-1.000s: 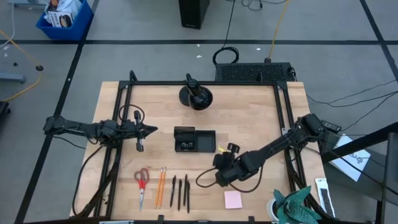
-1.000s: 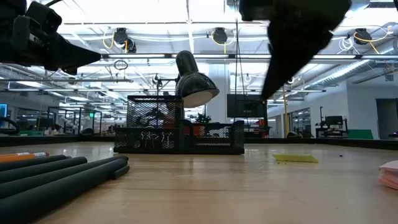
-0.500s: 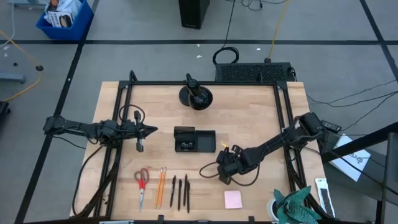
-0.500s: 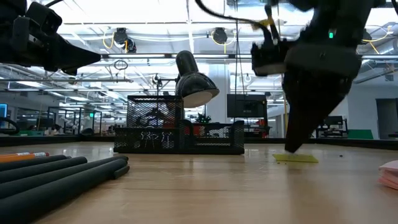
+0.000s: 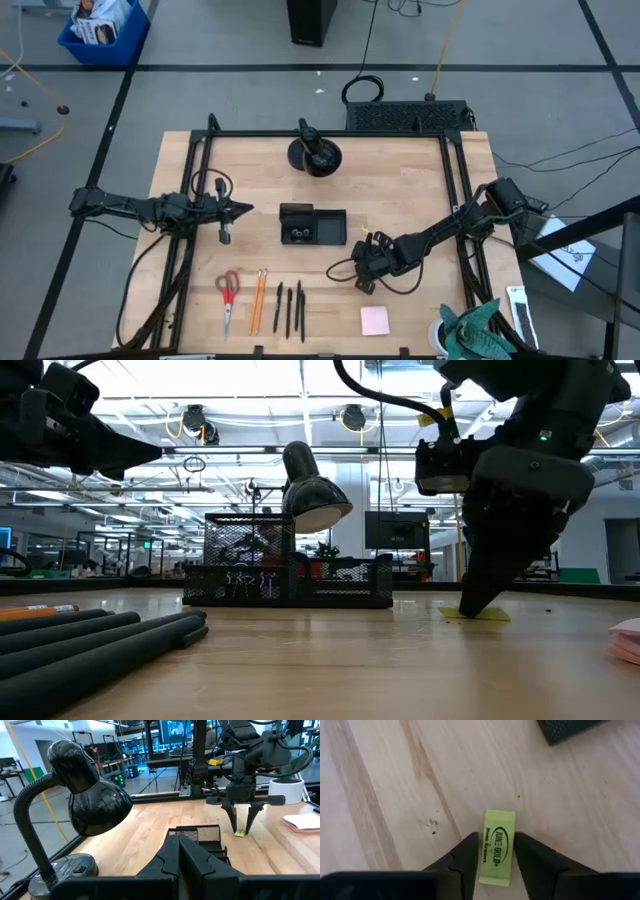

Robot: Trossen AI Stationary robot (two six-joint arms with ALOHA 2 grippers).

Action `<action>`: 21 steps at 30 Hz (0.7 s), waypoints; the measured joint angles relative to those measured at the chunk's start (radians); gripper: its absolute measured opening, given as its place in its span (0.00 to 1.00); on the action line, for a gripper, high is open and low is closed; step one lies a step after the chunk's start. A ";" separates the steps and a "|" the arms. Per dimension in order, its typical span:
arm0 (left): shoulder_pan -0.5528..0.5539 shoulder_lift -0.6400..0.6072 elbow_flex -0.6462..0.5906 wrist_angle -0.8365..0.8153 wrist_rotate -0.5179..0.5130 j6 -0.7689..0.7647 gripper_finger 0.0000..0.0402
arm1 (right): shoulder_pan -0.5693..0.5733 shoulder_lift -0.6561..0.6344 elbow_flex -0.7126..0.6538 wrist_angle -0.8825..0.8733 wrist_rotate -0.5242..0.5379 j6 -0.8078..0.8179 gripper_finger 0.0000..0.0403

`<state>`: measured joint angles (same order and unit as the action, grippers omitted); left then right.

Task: Pick and place office supplies into organizer
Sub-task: Put the yellow eraser into the black desk organizer

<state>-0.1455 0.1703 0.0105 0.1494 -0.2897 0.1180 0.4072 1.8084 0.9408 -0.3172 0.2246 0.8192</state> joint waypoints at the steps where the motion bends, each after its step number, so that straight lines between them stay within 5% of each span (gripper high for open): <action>1: 0.000 0.000 0.000 0.000 0.000 0.000 0.01 | 0.000 0.000 -0.004 0.001 0.007 0.000 0.26; 8: 0.000 0.000 0.000 0.000 0.000 -0.004 0.01 | 0.000 0.001 -0.005 -0.002 0.014 -0.033 0.05; 21: 0.000 0.000 0.000 0.000 0.000 -0.003 0.01 | 0.000 -0.033 0.041 0.020 0.028 -0.161 0.06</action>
<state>-0.1455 0.1703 0.0105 0.1490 -0.2901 0.1146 0.4076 1.7754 0.9822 -0.2974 0.2522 0.6577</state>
